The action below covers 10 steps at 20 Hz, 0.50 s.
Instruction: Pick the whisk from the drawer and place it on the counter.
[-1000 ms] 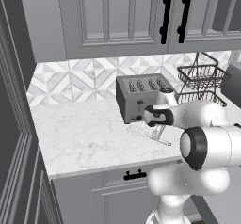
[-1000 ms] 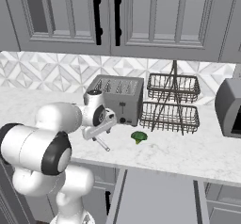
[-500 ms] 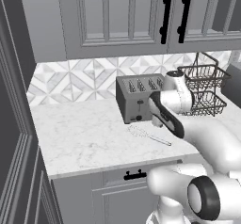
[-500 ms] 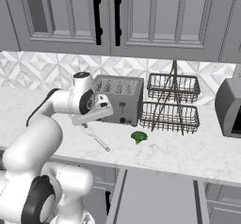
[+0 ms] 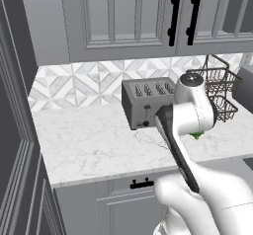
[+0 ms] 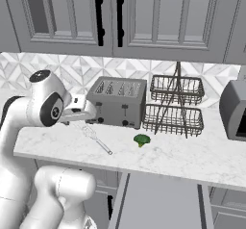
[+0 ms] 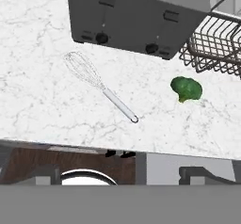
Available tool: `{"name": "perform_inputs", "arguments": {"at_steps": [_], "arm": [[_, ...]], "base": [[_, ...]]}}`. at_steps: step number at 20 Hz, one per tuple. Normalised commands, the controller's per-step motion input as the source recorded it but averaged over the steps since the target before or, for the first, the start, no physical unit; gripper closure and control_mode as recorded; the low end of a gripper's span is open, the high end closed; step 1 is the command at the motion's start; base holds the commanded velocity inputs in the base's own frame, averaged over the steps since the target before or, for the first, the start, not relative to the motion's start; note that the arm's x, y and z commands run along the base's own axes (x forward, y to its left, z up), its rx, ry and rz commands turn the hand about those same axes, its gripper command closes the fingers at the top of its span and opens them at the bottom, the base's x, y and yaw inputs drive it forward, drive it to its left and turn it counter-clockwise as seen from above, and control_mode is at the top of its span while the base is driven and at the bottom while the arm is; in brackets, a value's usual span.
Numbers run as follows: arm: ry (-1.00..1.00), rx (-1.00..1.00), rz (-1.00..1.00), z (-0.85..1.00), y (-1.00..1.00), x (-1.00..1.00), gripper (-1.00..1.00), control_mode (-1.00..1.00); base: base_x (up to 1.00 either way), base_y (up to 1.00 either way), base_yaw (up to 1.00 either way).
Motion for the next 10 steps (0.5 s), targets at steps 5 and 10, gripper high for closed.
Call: {"name": "perform_inputs", "arguments": {"at_steps": [5, 10], "arm": [[-0.14, 0.0, -0.16, 0.91, 0.27, -0.52, -1.0, -1.0], [-0.02, 0.02, -0.01, 0.99, 0.0, -0.08, -1.0, -1.0]], "base": [[0.0, 0.0, 0.0], [0.0, 0.0, 0.0]]}}
